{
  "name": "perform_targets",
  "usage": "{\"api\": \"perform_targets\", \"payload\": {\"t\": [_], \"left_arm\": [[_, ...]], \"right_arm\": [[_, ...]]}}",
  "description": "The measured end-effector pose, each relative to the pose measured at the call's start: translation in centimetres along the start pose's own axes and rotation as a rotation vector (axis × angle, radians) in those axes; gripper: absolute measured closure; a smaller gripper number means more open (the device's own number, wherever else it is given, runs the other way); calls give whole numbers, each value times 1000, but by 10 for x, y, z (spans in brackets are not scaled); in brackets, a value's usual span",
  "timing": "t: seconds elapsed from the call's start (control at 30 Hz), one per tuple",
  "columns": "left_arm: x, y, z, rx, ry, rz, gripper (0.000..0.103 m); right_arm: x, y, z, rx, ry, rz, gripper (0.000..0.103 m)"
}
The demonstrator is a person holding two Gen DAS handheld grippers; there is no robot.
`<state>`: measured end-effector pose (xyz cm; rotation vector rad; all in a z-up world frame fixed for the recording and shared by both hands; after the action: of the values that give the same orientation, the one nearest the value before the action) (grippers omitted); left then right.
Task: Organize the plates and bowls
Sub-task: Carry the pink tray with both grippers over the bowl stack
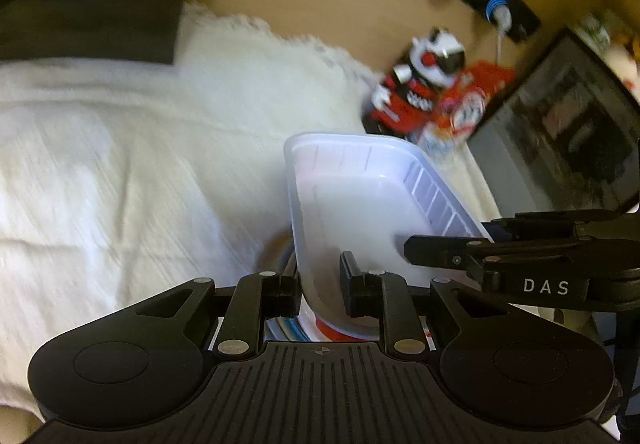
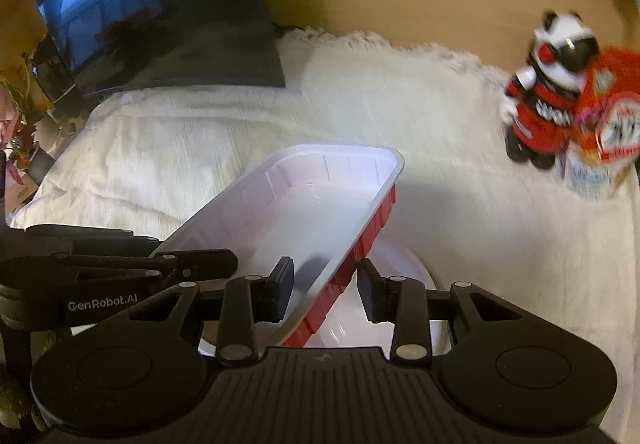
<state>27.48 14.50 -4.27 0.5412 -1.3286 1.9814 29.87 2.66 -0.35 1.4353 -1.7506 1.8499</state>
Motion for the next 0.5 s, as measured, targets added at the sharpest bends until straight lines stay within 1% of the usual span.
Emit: {"api": "perform_targets", "payload": {"t": [0.07, 0.13, 0.2, 0.23, 0.33, 0.43, 0.5], "left_arm": [[-5, 16, 5, 0, -15, -31, 82], [-14, 34, 9, 0, -33, -84, 83], [-20, 48, 11, 13, -42, -134, 83], [-20, 52, 13, 13, -40, -142, 84], [-14, 54, 19, 5, -45, -138, 84], [-4, 48, 19, 9, -63, -102, 84], [-2, 41, 18, 10, -76, -82, 84]], "right_arm": [[0, 17, 11, -17, -15, 1, 68], [-3, 36, 22, -30, -31, -6, 68], [-11, 53, 31, -62, -39, -29, 68], [-13, 59, 35, -77, -44, -40, 68], [-12, 68, 42, -86, -56, -27, 68], [-4, 67, 43, -90, -71, 5, 68], [0, 64, 44, -83, -73, 30, 65]]}}
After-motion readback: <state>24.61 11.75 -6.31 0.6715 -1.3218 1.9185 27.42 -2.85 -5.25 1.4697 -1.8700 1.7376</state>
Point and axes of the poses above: each gripper's, at about its wrist camera, not at the fingertips, and x roughly against the way its jaws point, z to its right, y to its underside, the point moved 7 cm from there along -x, roughly the way its jaws point, and after that the axes turned 9 degrees about z, right-handed, at the moved point
